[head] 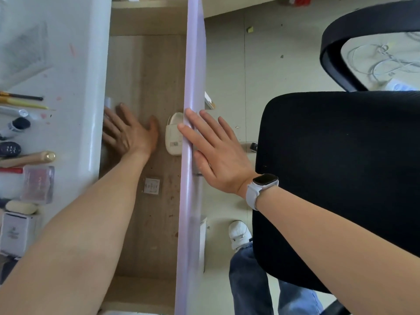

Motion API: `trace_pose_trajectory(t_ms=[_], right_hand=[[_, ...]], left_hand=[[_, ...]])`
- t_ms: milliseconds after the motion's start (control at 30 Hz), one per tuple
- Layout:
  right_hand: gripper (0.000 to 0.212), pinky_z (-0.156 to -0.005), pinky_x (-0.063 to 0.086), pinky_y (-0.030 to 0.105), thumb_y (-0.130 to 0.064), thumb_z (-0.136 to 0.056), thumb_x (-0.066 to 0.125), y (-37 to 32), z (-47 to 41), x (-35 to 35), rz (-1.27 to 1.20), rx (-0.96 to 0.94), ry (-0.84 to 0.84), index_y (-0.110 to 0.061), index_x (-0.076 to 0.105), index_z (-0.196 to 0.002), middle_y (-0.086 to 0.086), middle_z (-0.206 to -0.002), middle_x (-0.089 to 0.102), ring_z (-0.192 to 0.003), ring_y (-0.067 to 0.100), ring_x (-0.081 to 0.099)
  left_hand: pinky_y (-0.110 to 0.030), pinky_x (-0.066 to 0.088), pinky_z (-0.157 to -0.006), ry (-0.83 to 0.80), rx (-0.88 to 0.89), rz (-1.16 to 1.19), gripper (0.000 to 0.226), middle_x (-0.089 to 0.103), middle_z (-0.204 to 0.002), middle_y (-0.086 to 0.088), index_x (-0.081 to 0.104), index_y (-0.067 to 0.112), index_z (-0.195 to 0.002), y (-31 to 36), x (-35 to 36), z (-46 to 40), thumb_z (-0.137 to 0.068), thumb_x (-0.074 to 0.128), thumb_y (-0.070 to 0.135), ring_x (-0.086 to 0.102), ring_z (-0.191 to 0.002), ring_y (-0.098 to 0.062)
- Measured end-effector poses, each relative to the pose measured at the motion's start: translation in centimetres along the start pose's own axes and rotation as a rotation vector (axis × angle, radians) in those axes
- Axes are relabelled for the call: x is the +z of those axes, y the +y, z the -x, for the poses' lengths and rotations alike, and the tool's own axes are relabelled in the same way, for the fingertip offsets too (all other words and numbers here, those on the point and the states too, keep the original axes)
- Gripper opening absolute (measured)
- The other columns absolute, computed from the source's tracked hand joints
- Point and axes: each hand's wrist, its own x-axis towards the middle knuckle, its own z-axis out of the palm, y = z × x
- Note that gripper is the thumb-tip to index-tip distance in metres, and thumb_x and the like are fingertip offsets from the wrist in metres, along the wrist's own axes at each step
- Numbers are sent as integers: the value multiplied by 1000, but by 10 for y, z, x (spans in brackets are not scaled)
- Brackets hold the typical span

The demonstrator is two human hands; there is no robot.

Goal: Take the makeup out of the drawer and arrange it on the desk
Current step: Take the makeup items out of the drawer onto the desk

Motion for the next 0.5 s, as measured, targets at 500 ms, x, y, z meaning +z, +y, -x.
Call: trace_pose_trajectory(t_ms=[500], right_hand=[[56, -109, 27, 52, -16, -84, 37, 13, -4, -3, 50, -97, -29, -19, 37, -141, 7, -150, 31, -137, 36, 29]], left_hand=[[-54, 4, -111, 50, 209, 29, 60, 11, -154, -18, 26, 14, -144, 5, -5, 13, -91, 45, 37, 6, -142, -36]])
